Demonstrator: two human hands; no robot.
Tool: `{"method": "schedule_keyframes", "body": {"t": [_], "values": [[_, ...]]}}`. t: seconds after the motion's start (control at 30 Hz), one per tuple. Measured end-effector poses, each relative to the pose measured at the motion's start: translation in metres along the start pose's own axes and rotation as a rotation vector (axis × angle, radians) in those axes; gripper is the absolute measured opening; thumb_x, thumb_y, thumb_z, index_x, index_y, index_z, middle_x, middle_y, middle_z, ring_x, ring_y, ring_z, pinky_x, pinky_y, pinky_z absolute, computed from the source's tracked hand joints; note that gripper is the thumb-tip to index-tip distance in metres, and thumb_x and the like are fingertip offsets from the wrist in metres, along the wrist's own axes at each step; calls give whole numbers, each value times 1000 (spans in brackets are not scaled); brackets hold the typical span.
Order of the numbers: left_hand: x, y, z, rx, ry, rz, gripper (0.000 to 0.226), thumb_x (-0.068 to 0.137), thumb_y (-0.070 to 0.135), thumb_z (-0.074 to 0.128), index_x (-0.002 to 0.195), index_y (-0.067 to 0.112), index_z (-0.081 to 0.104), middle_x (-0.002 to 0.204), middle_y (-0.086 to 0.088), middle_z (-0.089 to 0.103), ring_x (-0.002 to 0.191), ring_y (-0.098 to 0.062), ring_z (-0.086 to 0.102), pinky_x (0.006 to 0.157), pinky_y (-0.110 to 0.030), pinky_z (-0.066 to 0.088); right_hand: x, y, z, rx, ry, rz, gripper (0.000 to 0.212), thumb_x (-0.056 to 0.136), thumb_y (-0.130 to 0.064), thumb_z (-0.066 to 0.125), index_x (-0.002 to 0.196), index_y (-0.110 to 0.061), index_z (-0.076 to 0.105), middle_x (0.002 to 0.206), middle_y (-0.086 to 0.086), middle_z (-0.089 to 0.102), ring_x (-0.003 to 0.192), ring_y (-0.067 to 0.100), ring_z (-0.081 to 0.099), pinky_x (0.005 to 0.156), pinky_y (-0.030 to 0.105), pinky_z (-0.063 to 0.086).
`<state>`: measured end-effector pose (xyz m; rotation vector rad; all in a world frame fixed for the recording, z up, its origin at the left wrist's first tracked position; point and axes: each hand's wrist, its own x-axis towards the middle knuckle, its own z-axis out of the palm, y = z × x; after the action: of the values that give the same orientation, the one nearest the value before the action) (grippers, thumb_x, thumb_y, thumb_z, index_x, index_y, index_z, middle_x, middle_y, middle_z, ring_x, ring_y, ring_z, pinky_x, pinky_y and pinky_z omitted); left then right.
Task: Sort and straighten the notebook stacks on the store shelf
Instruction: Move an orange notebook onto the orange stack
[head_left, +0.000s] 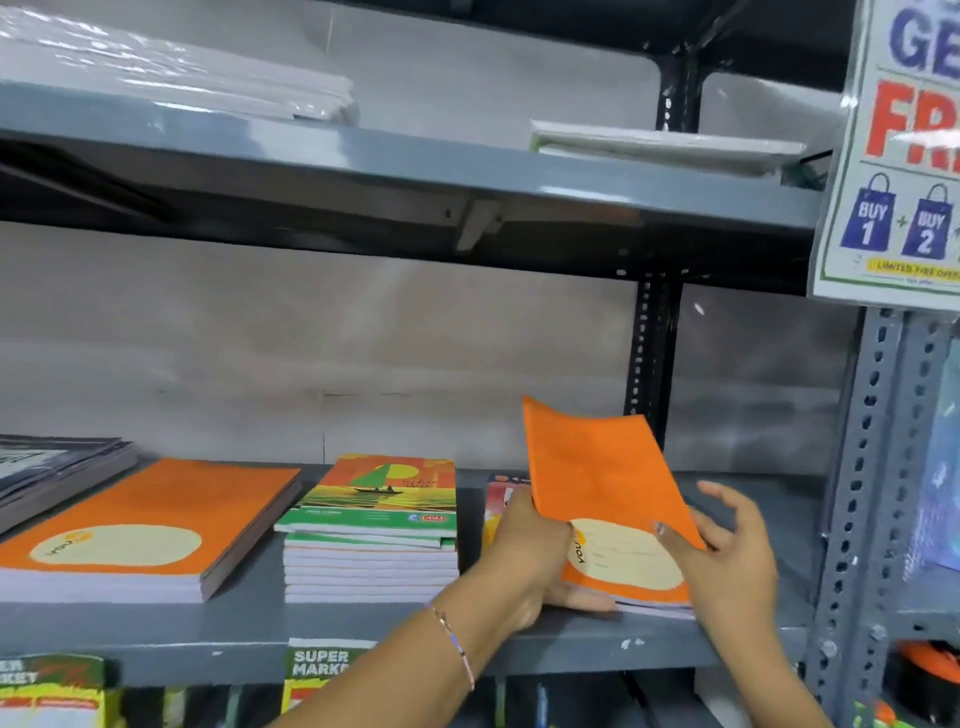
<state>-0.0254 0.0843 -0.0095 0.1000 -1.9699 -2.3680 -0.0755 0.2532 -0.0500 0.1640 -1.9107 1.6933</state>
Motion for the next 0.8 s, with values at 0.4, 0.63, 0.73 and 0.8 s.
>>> {"method": "schedule_keyframes", "body": {"t": [0.4, 0.63, 0.73, 0.8], "values": [[-96, 86, -188, 320, 428, 473, 18, 93, 8, 57, 106, 19, 64, 86, -5, 74, 52, -15, 64, 35, -22, 42, -71, -139, 119, 360, -463, -198, 34, 86, -2, 71, 93, -34, 66, 88, 28, 73, 69, 41, 70, 57, 46, 57], [-113, 97, -334, 656, 723, 303, 3, 85, 9, 65, 83, 9, 67, 62, -8, 56, 44, -21, 43, 44, -25, 36, -130, -159, 260, 317, -649, -150, 29, 82, 6, 68, 85, -23, 66, 61, 2, 47, 56, 14, 39, 55, 25, 32], [-103, 85, -369, 823, 799, 185, 18, 83, 16, 67, 66, 16, 60, 59, -2, 59, 58, -25, 56, 56, -29, 43, -146, -157, 301, 215, -657, -66, 30, 80, 6, 65, 80, -24, 65, 66, 5, 59, 57, 17, 46, 56, 26, 35], [-95, 76, -385, 915, 813, 101, 10, 83, 21, 64, 74, 26, 62, 72, 0, 68, 70, -22, 64, 62, -29, 49, -153, -153, 319, 144, -681, -18, 29, 78, 6, 64, 83, -23, 65, 81, 12, 68, 63, 20, 54, 60, 26, 40]]}}
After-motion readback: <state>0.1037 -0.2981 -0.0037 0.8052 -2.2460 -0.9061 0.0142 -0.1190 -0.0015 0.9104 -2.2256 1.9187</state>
